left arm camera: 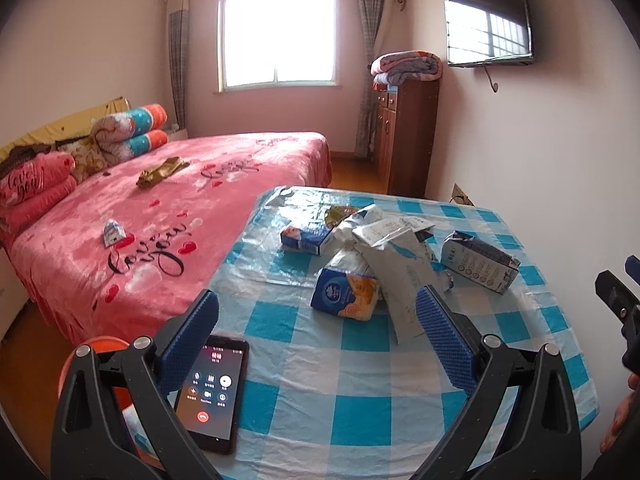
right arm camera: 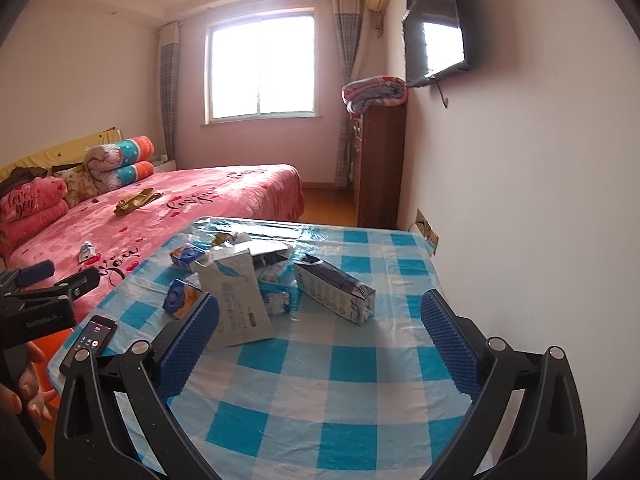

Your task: Collect trash

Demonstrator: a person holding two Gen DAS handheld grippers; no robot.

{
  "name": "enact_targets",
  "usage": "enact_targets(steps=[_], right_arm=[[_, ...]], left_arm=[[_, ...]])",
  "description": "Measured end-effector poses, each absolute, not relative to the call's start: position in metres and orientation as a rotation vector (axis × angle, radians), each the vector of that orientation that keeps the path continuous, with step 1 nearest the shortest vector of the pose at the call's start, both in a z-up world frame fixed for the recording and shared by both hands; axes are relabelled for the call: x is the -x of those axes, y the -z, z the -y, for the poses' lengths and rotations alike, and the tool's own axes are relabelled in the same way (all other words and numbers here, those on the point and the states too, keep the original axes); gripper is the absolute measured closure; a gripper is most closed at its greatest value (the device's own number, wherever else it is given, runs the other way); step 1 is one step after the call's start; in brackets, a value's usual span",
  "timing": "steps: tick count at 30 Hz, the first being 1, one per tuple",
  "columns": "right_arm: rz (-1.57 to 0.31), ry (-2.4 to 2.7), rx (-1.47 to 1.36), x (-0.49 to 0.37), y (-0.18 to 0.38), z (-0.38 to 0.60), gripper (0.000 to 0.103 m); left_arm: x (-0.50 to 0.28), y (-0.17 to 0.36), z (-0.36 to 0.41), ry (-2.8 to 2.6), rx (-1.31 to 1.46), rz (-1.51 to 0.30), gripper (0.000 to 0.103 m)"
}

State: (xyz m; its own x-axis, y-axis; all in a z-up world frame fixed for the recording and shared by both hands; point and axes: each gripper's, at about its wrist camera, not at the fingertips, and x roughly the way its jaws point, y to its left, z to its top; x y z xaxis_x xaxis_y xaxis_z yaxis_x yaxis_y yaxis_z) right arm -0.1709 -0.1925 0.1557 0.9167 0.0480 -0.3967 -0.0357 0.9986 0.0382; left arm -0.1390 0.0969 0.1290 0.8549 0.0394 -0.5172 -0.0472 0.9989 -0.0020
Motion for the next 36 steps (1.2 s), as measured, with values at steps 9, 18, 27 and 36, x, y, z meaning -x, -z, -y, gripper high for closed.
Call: enact_targets(steps=[9,18,27,36], right_arm=[[-0.450,-0.009,-0.085,0.161,-0.138,0.218,0.004],[-0.590,-0.131,-0.208,0.136,-0.106,0.222,0.004],[-0.733,-0.356,-0.252,0.098,-0.076,0.179,0.004],[-0.806,-0.469,-0.309,0.058,-0.059,0.160,0.005]], left_arm=[[0.132,-0.102,-0.111,-0.014,0.078,-0.580,0.004],[0.104,-0.084,-0.107,0.041,0.065,-0.631,0.004],[0.046,-0.057,-0.101,0.141,0.042,-0.767,0.004],[0.001,-0.029,-0.090,0.180,-0.045,-0.866,0.004]])
